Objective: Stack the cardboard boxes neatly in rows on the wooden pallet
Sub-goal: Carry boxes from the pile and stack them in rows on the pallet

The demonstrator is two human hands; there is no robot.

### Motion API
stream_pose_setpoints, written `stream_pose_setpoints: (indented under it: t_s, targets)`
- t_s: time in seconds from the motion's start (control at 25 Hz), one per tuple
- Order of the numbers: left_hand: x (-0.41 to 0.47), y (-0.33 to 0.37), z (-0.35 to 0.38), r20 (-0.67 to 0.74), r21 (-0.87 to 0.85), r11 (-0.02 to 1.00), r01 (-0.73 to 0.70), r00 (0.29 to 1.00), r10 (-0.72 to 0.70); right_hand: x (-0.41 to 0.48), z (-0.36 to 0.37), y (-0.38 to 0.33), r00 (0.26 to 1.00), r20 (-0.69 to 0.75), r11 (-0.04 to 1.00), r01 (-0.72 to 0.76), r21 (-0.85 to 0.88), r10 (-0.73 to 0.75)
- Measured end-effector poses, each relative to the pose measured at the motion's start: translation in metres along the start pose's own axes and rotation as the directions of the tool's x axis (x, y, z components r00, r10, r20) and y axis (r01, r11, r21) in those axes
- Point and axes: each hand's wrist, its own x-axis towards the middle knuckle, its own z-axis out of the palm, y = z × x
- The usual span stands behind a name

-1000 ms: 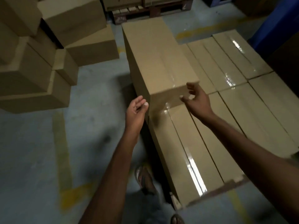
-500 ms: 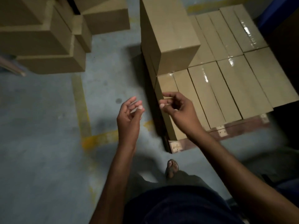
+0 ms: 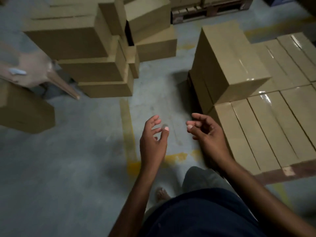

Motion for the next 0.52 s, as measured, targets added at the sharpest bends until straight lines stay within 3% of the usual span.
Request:
stream_pose_setpoints:
  t_s: [0.12, 0.2, 0.52]
  targets:
    - [0.070, 0.013, -0.019, 0.011, -0.234, 0.958, 0.167, 0.986, -0.169, 0.057, 0.033, -0.024, 0.999, 0.004, 0.999, -0.036, 0.008, 0.036]
    - [0.119, 0.021, -0.029, -0.007, -0.301, 0.925, 0.232, 0.969, -0.245, 0.100, 0.056, -0.036, 0.998, 0.005, 0.998, -0.067, 0.003, 0.067]
    - [0.321, 0.078, -0.065, -0.225, -0.324, 0.940, 0.109, 0.956, -0.189, 0.298, 0.168, -0.119, 0.971, 0.236, 0.996, -0.027, -0.087, 0.047]
